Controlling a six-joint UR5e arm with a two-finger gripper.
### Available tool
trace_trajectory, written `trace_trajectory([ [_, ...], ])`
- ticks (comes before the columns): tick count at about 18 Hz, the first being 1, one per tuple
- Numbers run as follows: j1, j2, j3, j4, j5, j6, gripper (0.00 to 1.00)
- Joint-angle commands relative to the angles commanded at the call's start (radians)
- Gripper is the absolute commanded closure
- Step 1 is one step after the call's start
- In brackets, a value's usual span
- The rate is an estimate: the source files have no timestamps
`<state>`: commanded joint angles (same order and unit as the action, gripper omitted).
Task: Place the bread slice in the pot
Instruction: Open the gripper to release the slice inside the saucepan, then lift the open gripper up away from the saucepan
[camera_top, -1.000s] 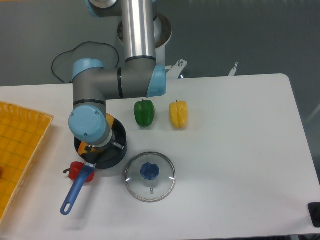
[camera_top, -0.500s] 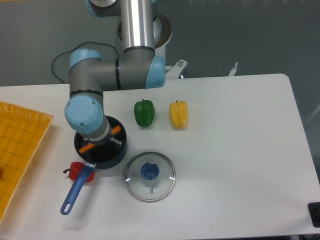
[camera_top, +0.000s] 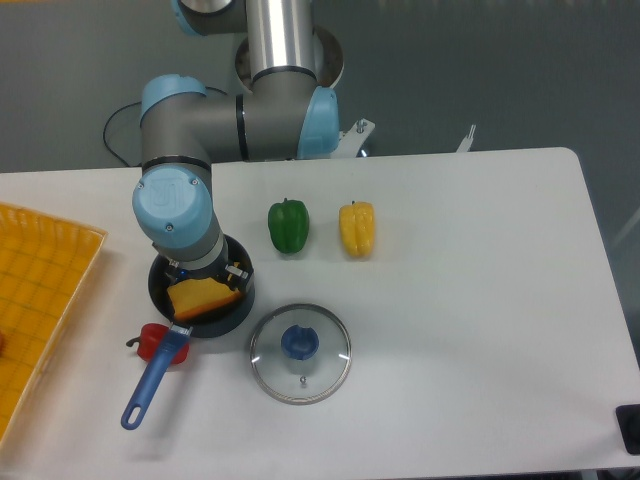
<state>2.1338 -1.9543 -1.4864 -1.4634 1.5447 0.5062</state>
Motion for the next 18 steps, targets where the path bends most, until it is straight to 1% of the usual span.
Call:
trace_trajectory([
  [3, 0.002, 0.012, 0.002, 0.014, 0.006, 0.0, 0.0],
  [5, 0.0, 0.02, 0.006, 0.058, 0.035, 0.026, 0.0],
  [6, 0.002, 0.026, 0.006, 0.084, 0.055, 0.066, 0.0],
  [7, 0.003, 0.035, 0.006, 0.09, 0.073, 0.127, 0.0],
  [8, 0.006, 0.043, 0.006, 0.091, 0.092, 0.193, 0.0],
  [10, 0.044, 0.073, 0.002, 0.091, 0.095, 0.308, 0.0],
  [11, 0.061, 0.086, 0.002, 0.091, 0.095, 0.343, 0.0],
  [13, 0.072, 0.092, 0.002, 0.097, 0.098, 0.426, 0.0],
  [15, 0.106, 0.097, 0.0, 0.11, 0.098, 0.526, 0.0],
  [16, 0.109, 0.097, 0.0, 0.112, 0.1, 0.544, 0.0],
  [18, 0.159, 0.1, -0.006, 0.117, 0.095, 0.555, 0.0],
])
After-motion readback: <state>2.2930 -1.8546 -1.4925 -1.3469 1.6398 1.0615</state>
